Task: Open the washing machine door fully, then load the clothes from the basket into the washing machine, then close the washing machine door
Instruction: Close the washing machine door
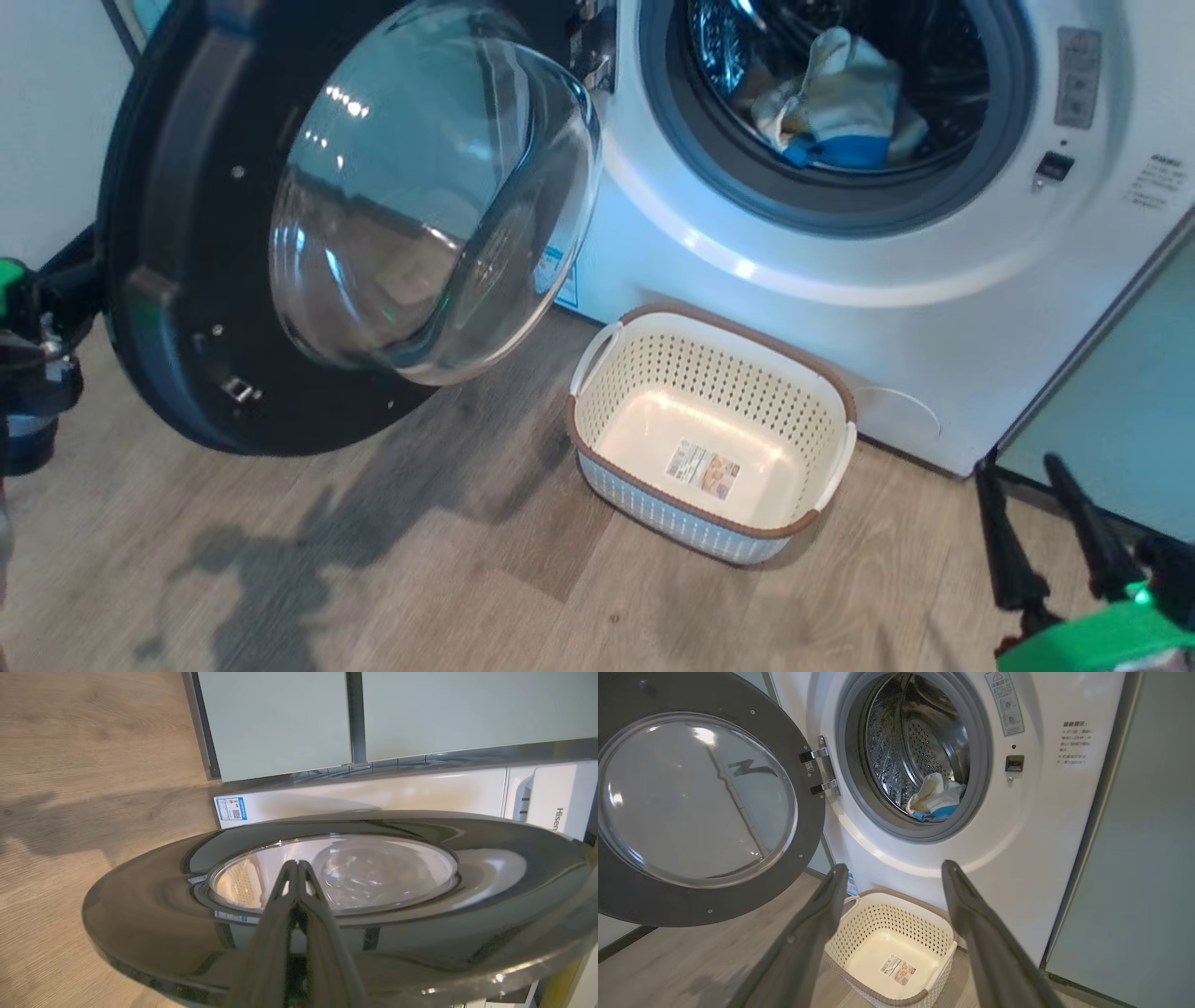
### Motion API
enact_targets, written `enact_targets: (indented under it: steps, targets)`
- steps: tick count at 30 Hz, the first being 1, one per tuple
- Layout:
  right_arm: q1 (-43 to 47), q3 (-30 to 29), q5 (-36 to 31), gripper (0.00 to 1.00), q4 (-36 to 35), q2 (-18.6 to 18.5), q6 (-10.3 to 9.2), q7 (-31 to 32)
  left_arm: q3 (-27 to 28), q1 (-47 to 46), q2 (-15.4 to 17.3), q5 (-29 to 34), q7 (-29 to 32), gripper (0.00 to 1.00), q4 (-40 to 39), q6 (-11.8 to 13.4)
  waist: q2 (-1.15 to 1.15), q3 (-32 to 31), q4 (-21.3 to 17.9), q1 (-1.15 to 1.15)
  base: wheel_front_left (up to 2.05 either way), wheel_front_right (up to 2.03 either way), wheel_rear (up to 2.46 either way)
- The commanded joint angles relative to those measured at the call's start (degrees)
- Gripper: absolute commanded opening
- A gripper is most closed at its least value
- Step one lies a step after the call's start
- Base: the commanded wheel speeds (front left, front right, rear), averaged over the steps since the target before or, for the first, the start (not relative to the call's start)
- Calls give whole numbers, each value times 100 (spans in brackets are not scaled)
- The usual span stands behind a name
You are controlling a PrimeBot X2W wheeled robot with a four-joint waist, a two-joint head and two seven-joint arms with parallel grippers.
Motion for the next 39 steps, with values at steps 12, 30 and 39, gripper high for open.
enact_targets:
  steps: [12,30,39]
  targets:
    - [99,-15,-38,100,-108,122,24,-39,-216,527,-118,-84,670,0,-1074,-50,0,-328,-76,0,0,0,0]
    - [128,-93,-46,100,-89,225,24,-39,-348,1077,-753,-550,1645,0,-2140,-10,0,-413,-285,0,0,0,0]
    - [117,-141,-54,100,-87,197,24,-39,-326,1401,-1044,-691,1734,0,-2711,144,0,-394,-623,0,0,0,0]
